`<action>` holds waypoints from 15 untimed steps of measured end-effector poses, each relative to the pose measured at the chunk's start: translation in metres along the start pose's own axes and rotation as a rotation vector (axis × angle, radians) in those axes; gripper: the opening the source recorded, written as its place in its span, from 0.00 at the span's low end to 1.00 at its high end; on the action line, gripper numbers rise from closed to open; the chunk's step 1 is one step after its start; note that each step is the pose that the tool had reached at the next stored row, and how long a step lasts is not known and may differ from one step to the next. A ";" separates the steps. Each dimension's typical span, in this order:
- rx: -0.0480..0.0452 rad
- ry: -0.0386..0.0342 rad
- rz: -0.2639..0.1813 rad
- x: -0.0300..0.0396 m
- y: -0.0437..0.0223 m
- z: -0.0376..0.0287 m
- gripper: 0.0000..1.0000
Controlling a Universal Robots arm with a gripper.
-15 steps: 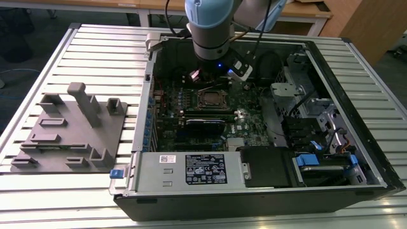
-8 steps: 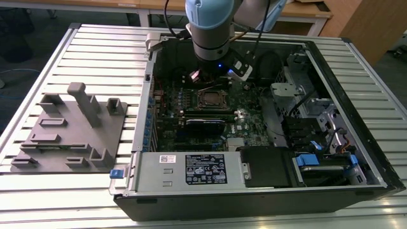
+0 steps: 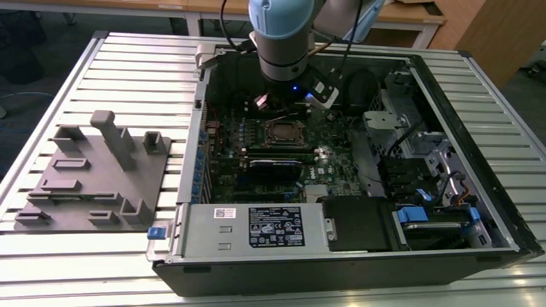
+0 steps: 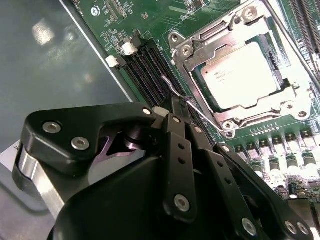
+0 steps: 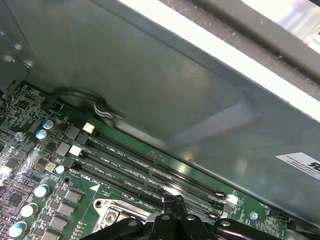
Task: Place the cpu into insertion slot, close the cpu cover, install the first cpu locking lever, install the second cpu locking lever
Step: 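Install the first cpu locking lever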
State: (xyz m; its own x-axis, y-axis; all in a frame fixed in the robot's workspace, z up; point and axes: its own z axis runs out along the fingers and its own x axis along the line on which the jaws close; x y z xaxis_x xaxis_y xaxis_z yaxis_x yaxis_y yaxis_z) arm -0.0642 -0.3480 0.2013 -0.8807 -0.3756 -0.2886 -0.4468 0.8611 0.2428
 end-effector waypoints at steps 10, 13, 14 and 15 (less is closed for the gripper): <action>0.0201 -0.0157 0.061 -0.0009 0.0008 -0.0028 0.10; 0.0350 -0.0260 0.099 -0.0010 0.0009 -0.0033 0.10; 0.0404 -0.0292 0.110 -0.0010 0.0009 -0.0034 0.10; 0.0458 -0.0321 0.122 -0.0010 0.0009 -0.0034 0.10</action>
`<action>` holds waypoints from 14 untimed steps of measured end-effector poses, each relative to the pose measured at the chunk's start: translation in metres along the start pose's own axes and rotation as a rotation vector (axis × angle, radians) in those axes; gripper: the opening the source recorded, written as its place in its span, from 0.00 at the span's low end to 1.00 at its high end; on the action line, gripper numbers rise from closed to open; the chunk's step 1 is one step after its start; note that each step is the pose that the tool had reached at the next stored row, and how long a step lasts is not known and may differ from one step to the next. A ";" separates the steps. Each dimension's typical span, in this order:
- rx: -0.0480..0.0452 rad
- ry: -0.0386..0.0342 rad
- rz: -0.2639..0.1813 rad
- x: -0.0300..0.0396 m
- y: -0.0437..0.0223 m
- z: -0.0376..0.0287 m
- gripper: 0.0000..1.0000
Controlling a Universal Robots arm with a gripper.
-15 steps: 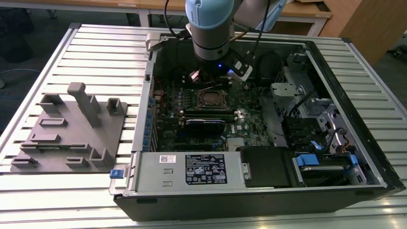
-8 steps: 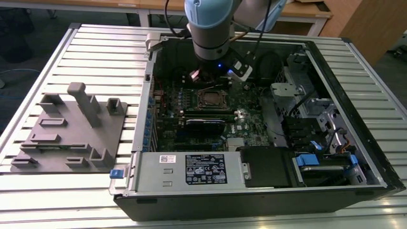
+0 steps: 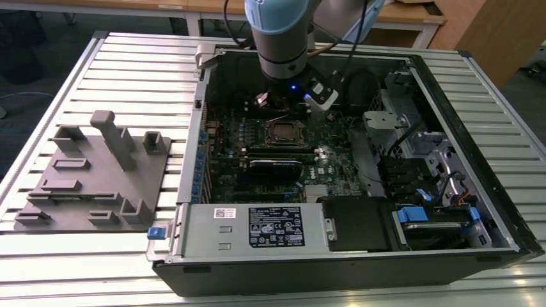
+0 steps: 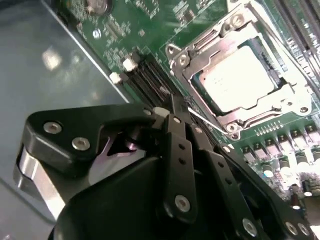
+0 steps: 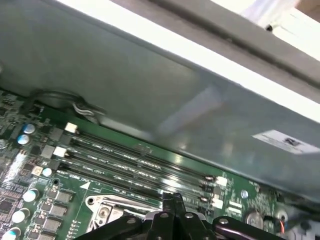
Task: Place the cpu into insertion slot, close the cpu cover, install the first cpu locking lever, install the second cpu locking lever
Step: 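Install the first cpu locking lever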
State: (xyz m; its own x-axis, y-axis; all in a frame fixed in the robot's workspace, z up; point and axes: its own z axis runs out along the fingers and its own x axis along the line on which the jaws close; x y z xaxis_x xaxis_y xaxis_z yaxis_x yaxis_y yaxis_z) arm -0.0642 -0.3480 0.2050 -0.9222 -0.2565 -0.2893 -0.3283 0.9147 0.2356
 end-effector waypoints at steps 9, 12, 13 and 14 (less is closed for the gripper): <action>0.0195 -0.0127 0.041 0.0005 0.0002 -0.0001 0.10; 0.0199 -0.0125 0.041 0.0002 0.0005 -0.0010 0.10; 0.0198 -0.0128 0.041 -0.0004 0.0010 -0.0028 0.10; 0.0198 -0.0132 0.042 -0.0011 0.0016 -0.0052 0.10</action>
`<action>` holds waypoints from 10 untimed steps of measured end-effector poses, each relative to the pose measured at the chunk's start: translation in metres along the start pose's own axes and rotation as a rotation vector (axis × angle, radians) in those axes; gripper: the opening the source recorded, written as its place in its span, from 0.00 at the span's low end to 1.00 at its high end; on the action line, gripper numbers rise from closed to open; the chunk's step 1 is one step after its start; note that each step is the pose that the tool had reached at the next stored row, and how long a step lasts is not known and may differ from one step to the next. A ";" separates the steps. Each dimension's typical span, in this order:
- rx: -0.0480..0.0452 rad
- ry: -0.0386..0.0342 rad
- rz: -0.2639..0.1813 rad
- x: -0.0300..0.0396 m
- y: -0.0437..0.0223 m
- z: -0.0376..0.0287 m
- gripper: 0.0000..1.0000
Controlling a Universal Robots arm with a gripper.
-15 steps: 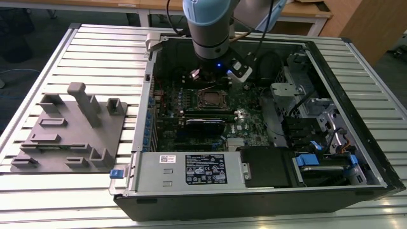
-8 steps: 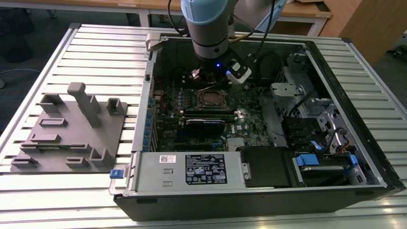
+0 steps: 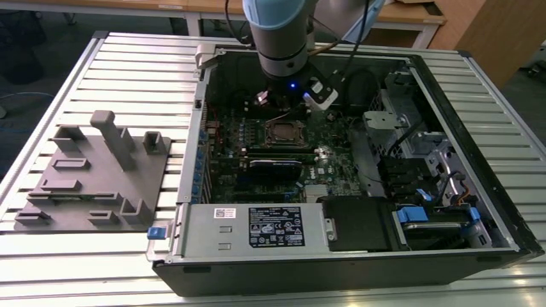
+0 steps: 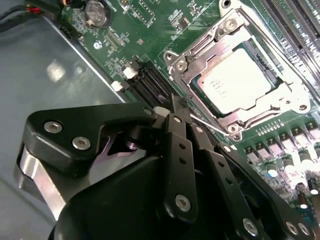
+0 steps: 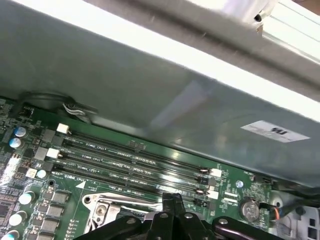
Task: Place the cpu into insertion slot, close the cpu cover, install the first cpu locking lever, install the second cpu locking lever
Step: 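Install the first cpu locking lever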
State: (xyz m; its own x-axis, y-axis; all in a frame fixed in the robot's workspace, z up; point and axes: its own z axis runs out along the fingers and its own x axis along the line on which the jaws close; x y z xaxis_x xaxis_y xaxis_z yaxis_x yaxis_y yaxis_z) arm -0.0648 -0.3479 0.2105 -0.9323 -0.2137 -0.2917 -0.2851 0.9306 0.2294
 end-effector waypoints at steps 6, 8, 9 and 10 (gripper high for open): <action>0.0011 -0.0010 0.003 -0.0030 0.0024 -0.0096 0.10; 0.0022 -0.0029 0.005 -0.0022 0.0026 -0.0099 0.10; 0.0031 -0.0039 0.007 -0.0015 0.0028 -0.0101 0.10; 0.0041 -0.0051 0.010 -0.0008 0.0031 -0.0103 0.10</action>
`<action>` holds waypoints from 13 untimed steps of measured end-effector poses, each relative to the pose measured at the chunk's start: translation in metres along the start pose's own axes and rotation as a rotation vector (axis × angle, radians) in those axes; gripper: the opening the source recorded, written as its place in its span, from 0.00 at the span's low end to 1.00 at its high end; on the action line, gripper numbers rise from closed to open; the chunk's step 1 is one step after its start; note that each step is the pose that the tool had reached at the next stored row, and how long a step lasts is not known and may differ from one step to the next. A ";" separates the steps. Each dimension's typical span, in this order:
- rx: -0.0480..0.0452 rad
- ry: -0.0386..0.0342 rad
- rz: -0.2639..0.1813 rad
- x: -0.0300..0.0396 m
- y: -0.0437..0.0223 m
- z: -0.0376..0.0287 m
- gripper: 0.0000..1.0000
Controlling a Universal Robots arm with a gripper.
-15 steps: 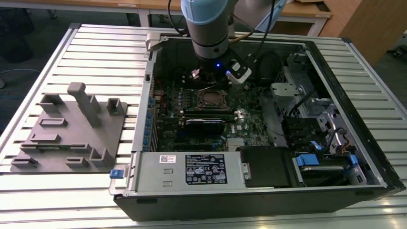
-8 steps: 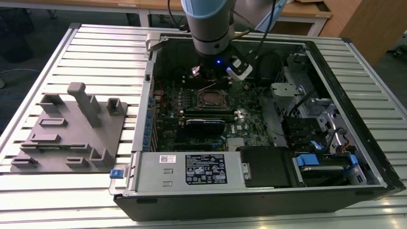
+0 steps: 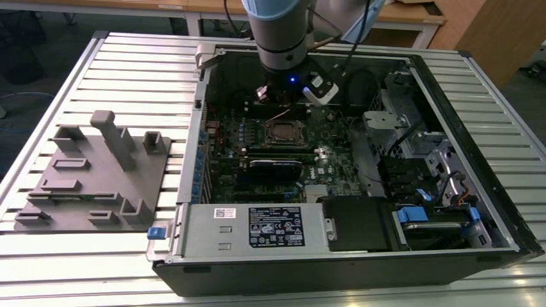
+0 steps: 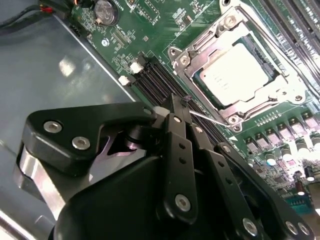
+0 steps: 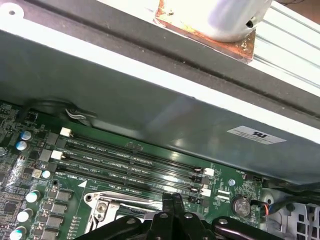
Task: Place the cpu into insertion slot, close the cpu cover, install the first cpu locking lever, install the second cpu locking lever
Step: 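Install the first cpu locking lever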
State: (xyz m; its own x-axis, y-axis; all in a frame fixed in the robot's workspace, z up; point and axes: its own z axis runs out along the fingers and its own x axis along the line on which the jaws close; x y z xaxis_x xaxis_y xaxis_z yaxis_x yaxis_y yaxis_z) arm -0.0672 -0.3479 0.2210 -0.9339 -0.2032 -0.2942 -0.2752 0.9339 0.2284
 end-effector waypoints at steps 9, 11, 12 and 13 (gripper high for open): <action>0.0177 -0.0140 0.056 0.0038 0.0011 -0.0008 0.10; 0.0177 -0.0141 0.056 0.0038 0.0011 -0.0008 0.10; 0.0177 -0.0141 0.056 0.0039 0.0011 -0.0008 0.10; 0.0178 -0.0141 0.056 0.0039 0.0011 -0.0008 0.10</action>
State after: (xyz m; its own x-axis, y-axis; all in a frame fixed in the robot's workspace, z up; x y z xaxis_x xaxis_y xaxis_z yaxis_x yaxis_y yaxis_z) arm -0.0714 -0.3479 0.2209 -0.9443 -0.1466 -0.2946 -0.2185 0.9488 0.2283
